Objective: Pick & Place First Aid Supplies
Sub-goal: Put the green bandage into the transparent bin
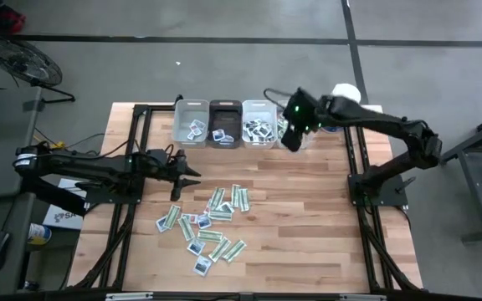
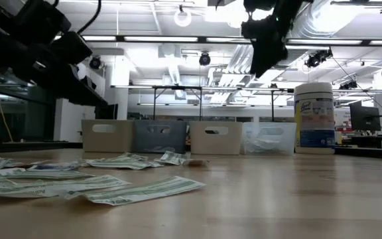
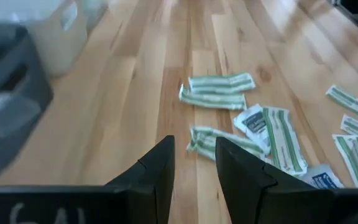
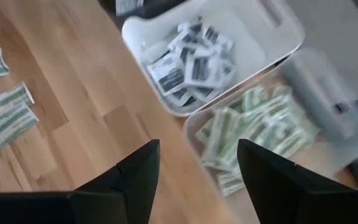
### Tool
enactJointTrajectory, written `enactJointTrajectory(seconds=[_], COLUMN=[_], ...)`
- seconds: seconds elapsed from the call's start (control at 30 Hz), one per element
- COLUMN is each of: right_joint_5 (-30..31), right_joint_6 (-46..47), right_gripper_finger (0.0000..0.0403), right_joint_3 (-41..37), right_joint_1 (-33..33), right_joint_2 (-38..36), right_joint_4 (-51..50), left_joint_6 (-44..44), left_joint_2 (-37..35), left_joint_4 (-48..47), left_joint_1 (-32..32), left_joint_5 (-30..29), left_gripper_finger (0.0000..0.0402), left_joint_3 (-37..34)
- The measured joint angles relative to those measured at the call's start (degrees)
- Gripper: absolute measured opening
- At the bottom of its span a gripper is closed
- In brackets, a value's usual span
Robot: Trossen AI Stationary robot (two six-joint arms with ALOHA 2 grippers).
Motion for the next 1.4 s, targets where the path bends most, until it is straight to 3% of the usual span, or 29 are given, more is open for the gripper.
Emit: enactJointTrajectory(seconds=[0.27,0.53,0.73,1.0,1.2,1.4], right_joint_5=[8.08,12.16,14.19,11.79,7.97,6.57], right_joint_6=[11.83,12.67,9.86,7.03,5.07,1.86], right_gripper_finger=[0.0209,0.0209,0.0209,0.0209,0.0209,0.0209], right_joint_3=[-15.62,-21.08,-25.67,-31.10,-34.33,-34.91], right_joint_1=[8.73,11.35,11.27,9.53,7.95,7.46], right_joint_2=[-6.95,-13.92,-20.36,-31.89,-39.75,-43.22], right_joint_4=[13.85,13.31,10.38,8.43,7.95,7.01], left_joint_6=[-13.13,-37.26,-45.67,-53.66,-57.51,-60.55], left_joint_2=[8.01,21.06,31.47,38.97,39.38,40.76], left_joint_4=[-0.02,-2.14,-2.05,-6.94,-9.79,-9.53], left_joint_1=[0.00,0.00,0.00,0.00,-0.02,-1.10], left_joint_5=[0.34,5.19,6.57,4.78,3.36,7.19], left_gripper_finger=[0.0116,0.0116,0.0116,0.0121,0.0167,0.0201], left_joint_3=[3.42,9.99,15.58,21.38,22.93,22.95])
